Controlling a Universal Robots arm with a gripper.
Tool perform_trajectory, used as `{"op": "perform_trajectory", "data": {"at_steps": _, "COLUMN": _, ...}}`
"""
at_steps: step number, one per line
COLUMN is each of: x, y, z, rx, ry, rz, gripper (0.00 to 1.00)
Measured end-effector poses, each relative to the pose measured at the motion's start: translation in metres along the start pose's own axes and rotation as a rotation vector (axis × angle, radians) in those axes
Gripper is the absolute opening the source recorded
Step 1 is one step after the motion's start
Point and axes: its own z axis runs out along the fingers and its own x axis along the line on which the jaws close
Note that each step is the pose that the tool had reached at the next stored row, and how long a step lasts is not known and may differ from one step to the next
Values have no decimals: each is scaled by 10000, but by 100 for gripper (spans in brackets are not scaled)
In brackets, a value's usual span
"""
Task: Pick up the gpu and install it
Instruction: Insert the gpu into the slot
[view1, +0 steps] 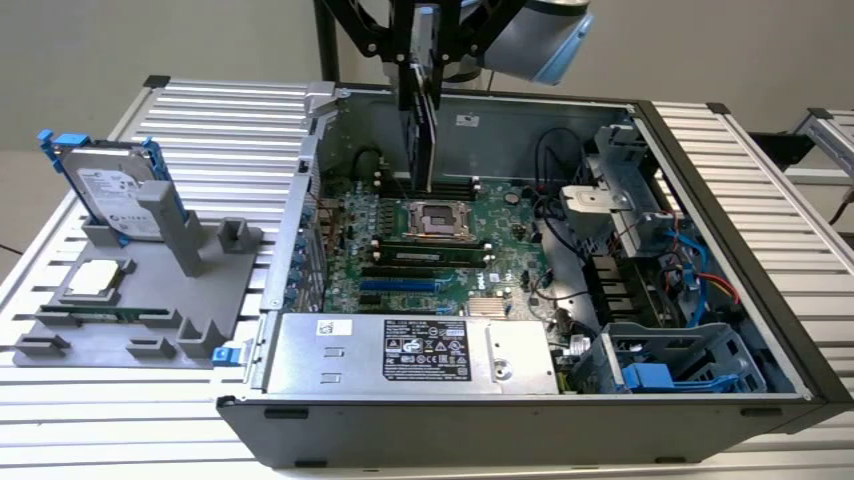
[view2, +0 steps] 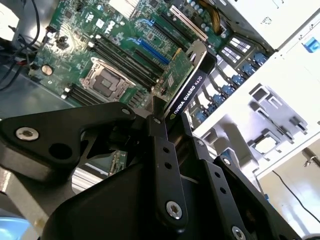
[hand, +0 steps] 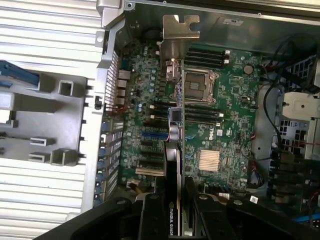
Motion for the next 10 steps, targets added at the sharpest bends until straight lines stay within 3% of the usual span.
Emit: {"op": "perform_trajectory", "data": {"at_steps": 10, "x": 0, "y": 0, "z": 0, "rx": -8, "ry": 16, "rz": -331, "gripper": 0}}
